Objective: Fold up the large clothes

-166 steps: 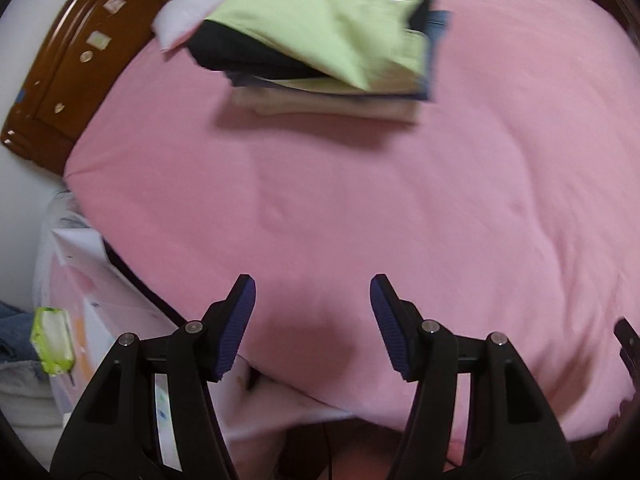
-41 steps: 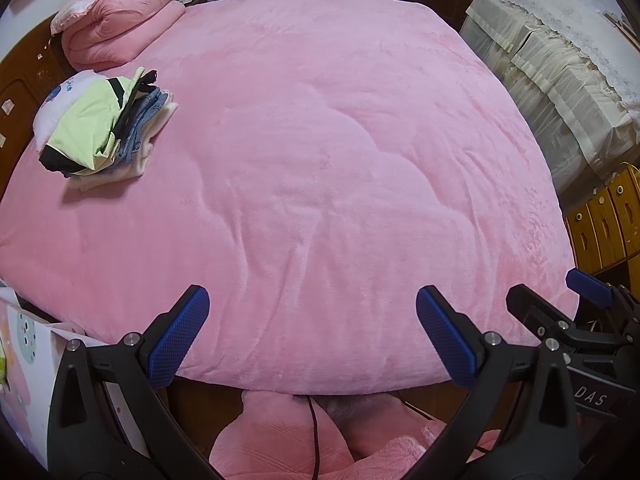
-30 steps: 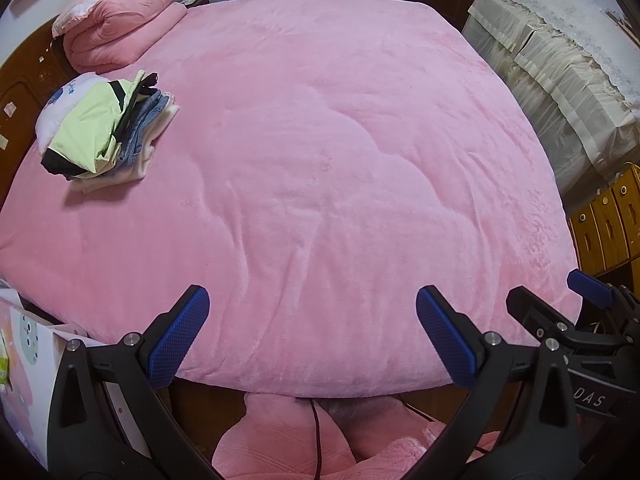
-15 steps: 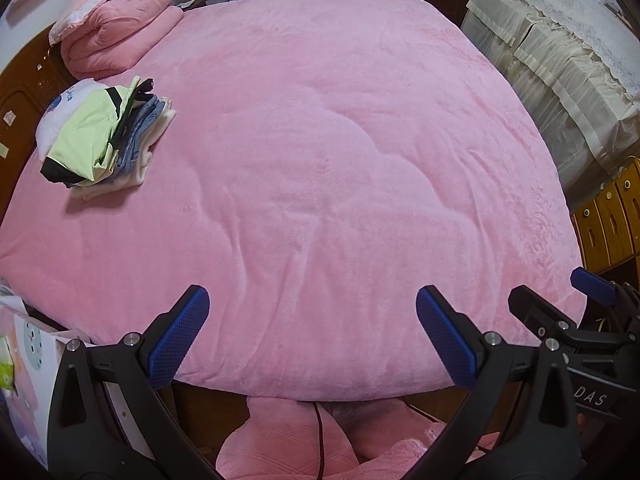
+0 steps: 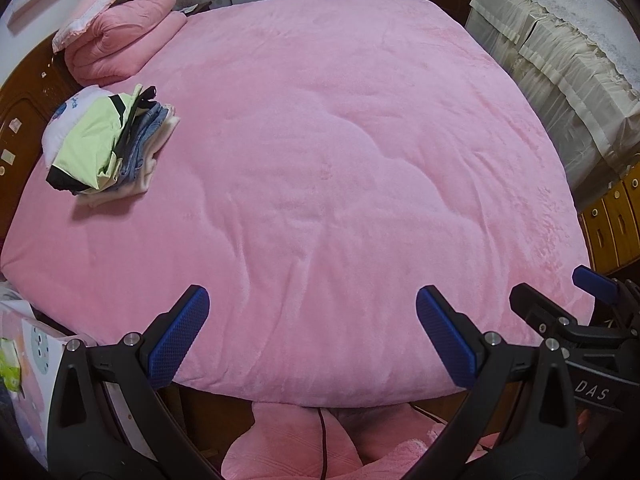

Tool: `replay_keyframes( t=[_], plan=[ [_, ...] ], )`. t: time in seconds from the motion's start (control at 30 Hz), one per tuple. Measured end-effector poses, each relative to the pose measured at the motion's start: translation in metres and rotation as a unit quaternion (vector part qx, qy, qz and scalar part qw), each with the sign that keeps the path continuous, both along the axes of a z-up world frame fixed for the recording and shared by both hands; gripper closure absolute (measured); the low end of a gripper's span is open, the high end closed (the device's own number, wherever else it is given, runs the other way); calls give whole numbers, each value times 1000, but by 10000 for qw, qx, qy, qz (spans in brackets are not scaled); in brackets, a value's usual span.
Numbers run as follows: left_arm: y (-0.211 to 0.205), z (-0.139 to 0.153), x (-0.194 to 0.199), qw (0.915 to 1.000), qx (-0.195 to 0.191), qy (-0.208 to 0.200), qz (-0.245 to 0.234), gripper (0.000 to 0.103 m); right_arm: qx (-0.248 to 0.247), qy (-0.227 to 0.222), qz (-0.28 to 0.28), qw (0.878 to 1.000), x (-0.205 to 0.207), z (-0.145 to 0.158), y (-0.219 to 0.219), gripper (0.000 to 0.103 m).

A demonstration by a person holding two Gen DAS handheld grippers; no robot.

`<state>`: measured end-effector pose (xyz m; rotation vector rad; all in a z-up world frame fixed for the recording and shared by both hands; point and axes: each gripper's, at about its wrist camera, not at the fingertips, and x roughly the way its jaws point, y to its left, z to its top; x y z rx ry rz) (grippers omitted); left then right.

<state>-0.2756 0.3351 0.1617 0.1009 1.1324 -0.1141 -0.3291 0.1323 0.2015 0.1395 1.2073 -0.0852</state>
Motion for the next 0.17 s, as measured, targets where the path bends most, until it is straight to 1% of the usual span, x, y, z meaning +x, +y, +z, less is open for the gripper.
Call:
replay_keyframes(
  t=[0.17],
  plan=[
    [-6,1,7,10000,30,-63,-59,0,76,9,-55,10000,9,-2,-11,0]
  ],
)
